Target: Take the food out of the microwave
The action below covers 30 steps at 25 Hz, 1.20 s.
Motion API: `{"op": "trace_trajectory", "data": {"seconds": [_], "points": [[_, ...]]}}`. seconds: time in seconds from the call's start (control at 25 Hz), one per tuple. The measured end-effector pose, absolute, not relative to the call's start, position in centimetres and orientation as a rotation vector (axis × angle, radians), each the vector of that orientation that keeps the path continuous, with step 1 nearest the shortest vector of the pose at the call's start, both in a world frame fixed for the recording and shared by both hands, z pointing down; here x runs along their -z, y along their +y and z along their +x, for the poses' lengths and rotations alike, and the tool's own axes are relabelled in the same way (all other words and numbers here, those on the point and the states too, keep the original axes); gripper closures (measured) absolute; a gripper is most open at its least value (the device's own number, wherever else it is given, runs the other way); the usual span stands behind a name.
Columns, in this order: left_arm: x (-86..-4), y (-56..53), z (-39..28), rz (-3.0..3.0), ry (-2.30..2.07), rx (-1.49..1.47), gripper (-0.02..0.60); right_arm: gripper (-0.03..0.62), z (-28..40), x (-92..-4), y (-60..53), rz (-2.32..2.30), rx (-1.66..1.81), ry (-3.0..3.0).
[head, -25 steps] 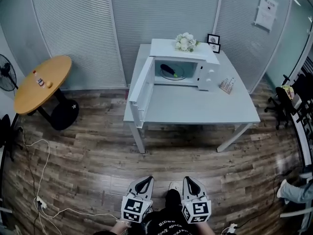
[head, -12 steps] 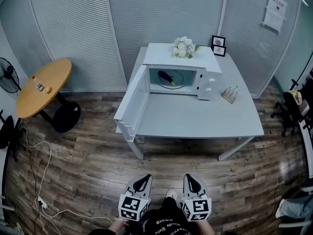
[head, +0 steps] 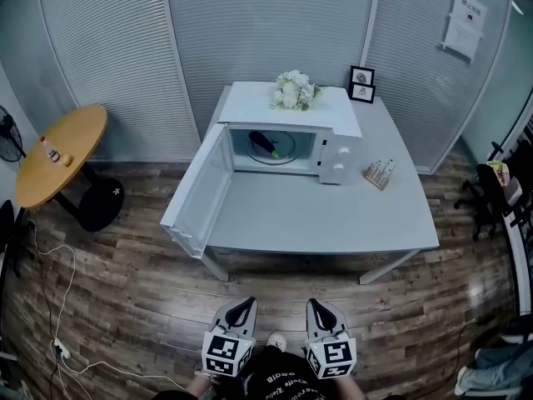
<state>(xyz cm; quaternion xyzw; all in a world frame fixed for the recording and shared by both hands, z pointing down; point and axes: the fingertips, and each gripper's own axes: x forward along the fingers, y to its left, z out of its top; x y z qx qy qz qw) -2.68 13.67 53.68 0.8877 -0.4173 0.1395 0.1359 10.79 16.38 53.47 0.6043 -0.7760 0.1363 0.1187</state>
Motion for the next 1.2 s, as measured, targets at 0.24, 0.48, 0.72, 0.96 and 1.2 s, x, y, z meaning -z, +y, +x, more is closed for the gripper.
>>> {"op": "trace_trajectory", "data": {"seconds": [0.24,0.48,0.72,0.96,1.2], "points": [[-53.9,12.9,-1.6,2.547,-1.198,-0.395,0.574,0.591,12.3,-53.1,15.4,1.771,-0.425,-2.260],[-55.2,10.7,-1.1,2.503,-1.166,-0.348,0.574,0.591,12.5,-54.3,14.0,1.770,-0.440,-2.213],[-56.0,6.7,-0.8,2.516,-1.141,-0.370,0.574,0.591,13.4,-54.2,10.9,1.816,-0.442,-2.182],[-55.8,1.6,-0.3,2.555,-1.117,-0.391,0.574,0.591,13.8,-54.0,6.3,1.854,-0.467,-2.168],[-55.4,-3.2,0.3,2.589,-1.085,-0.394,0.574,0.589,13.1,-54.0,1.1,1.835,-0.471,-2.175]]}}
